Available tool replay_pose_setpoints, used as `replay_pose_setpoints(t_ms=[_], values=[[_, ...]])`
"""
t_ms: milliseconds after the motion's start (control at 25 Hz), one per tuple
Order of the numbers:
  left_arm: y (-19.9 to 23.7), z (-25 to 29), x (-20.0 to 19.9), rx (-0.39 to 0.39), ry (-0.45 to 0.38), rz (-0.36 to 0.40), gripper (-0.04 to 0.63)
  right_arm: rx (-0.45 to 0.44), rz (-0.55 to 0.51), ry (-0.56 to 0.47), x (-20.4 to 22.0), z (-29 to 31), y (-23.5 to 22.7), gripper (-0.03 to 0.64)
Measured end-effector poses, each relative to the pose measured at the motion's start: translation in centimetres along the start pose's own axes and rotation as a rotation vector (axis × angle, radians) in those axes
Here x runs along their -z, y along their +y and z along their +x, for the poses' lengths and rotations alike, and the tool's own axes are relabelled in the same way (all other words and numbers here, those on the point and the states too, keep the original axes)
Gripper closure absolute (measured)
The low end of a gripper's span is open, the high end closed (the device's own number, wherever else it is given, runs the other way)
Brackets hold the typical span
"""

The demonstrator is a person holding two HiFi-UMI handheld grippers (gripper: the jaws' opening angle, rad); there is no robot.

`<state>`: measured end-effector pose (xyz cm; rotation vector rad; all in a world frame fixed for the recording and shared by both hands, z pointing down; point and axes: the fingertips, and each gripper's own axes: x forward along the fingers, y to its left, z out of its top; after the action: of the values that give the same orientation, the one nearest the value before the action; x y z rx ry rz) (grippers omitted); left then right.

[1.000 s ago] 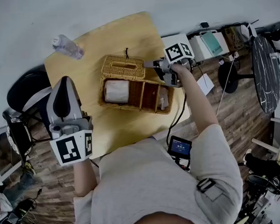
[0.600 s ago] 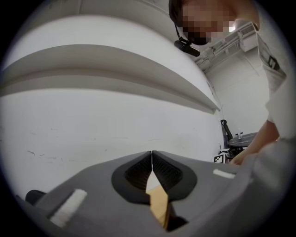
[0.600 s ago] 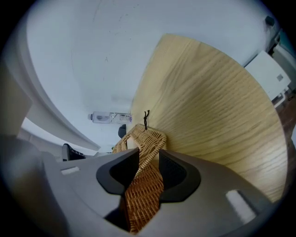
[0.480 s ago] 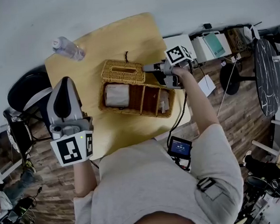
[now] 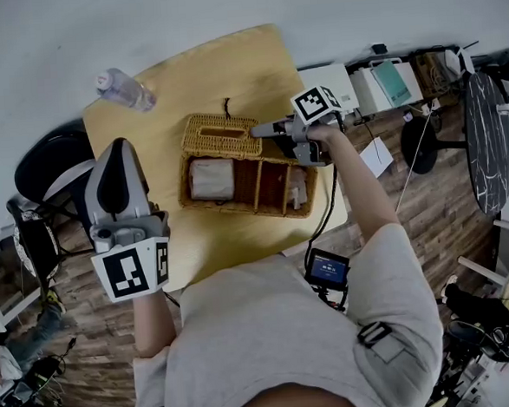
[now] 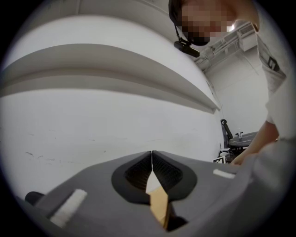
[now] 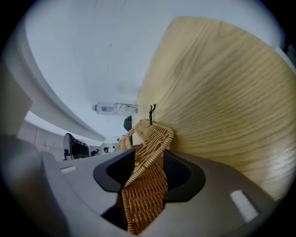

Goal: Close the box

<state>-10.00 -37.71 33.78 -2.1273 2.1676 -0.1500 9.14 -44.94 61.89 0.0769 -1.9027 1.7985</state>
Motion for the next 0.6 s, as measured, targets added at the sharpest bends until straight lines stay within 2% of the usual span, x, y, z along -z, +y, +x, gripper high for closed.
replay_pose_setpoints(t_ms=[160,280,600], values=[[0.1,0.0,0.0,-0.006,0.001,0.001,0.535,-0.007,0.026,0.028,0.1,0.8,0.0,0.449],[0.5,-0.1,0.0,-0.012,0.001,0.001,0.535,-0.013,0.035,0.004,-0.3,0.8,0.1,0.456],[0.4,-0.6,-0.6,-0.013,-0.019,0.006,0.535,0.039,-0.158,-0.127,-2.0,-0.2,2.5,0.485]])
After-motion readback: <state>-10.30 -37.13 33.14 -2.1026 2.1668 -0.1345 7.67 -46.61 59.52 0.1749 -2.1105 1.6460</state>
